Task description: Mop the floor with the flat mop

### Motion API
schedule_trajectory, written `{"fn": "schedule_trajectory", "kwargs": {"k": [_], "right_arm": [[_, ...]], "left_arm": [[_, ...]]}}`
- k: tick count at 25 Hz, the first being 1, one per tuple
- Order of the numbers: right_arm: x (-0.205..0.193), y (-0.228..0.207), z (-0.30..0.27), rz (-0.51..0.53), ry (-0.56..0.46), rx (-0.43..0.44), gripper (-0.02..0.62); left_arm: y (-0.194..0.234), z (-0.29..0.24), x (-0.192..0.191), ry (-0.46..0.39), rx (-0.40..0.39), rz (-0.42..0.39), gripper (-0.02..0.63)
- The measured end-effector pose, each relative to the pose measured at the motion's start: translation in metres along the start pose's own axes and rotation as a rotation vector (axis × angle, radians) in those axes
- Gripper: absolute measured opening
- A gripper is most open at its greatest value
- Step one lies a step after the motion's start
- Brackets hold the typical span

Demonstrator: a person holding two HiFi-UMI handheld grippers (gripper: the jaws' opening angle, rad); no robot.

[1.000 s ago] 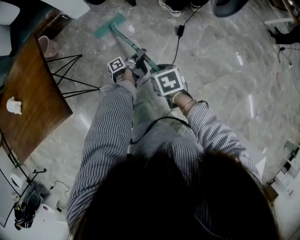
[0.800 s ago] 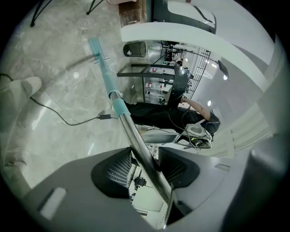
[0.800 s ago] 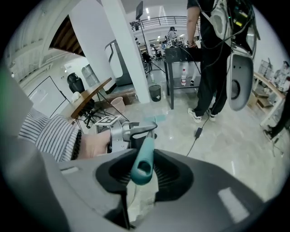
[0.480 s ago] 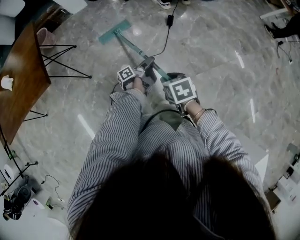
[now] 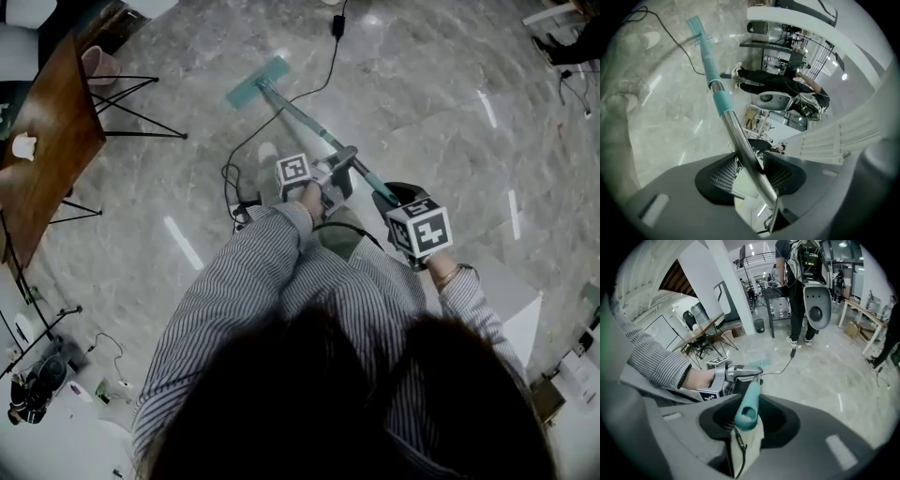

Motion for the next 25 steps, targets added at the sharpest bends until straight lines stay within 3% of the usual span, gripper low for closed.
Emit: {"fn": "schedule_trajectory", "kwargs": {"k": [3,10,12,25], "right_arm": [[-0.016,-0.008,0.031,-0.006,0.01,-0.003,0.112],[-0.032,-0.007,0.073,-0.023,0.019,-0.017,0.112],[-0.033,-0.006,0.073,-0.011,0.032,-0.02,0.112],[-0.03,-0.005,0.069,0.001,0.032,-0.027,0.112]], "left_arm": [[-0.005,-0.006,-0.034,0.07,0.013,-0.005,0.184],[-0.021,-0.007,-0.077,0.114,0.002,0.019,0.189],[-0.022,-0.008,-0.078,0.139,0.002,0.011,0.19],[-0.02,-0.007,-0.074,0.095,-0.002,0.008,0.19]]}}
Point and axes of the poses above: the fingertips, and each gripper's own axes: z backward along the fingers, y to its left, x out of its top, the point moved 4 cm from there along z, backward along the fingers, and after that the axes turned 13 degrees about -z, right-handed, at the moved point
